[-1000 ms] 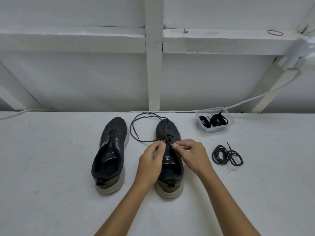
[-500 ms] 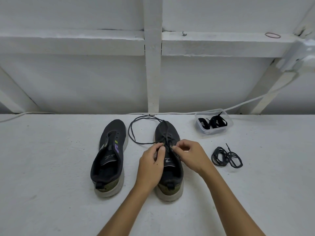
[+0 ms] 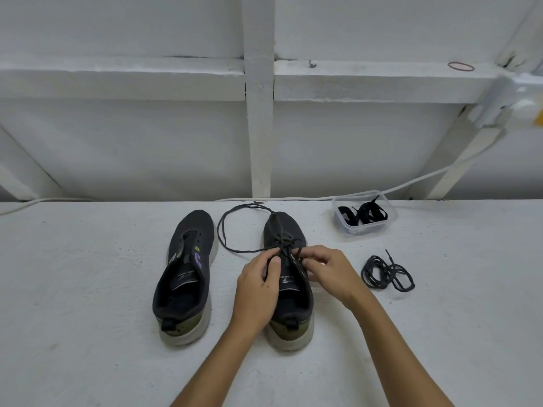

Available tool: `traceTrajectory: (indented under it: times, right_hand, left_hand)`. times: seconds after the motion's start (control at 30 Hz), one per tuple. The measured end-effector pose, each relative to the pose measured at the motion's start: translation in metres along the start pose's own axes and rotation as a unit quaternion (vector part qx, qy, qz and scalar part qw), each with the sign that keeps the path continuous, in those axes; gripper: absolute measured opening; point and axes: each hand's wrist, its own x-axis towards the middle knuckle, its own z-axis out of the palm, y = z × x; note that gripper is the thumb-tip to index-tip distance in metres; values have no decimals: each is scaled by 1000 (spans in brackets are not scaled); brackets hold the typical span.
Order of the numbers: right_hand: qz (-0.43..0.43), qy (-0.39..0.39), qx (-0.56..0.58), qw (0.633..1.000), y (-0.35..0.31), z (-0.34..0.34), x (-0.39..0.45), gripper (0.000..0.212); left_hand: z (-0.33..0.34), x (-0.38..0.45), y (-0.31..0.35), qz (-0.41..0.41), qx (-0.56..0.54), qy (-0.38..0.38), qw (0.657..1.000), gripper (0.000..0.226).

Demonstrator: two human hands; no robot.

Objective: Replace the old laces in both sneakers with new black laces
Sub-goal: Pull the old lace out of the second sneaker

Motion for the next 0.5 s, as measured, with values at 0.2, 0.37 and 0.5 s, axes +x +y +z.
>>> traceTrajectory:
  times: [0.2,0.37,0.5]
  right_hand:
    - [0,103,4,995,-3,10,6,16]
    - [23,85,67,994,-2,13,2,13]
    - [-8,24,20,999,1,6,1,6]
  left_hand:
    - [0,-1,3,0,1,0,1000,28]
    - [-1,-1,1,-2,-2,-5,1000,34]
    - [0,-1,0,-1,-5,0,1000,29]
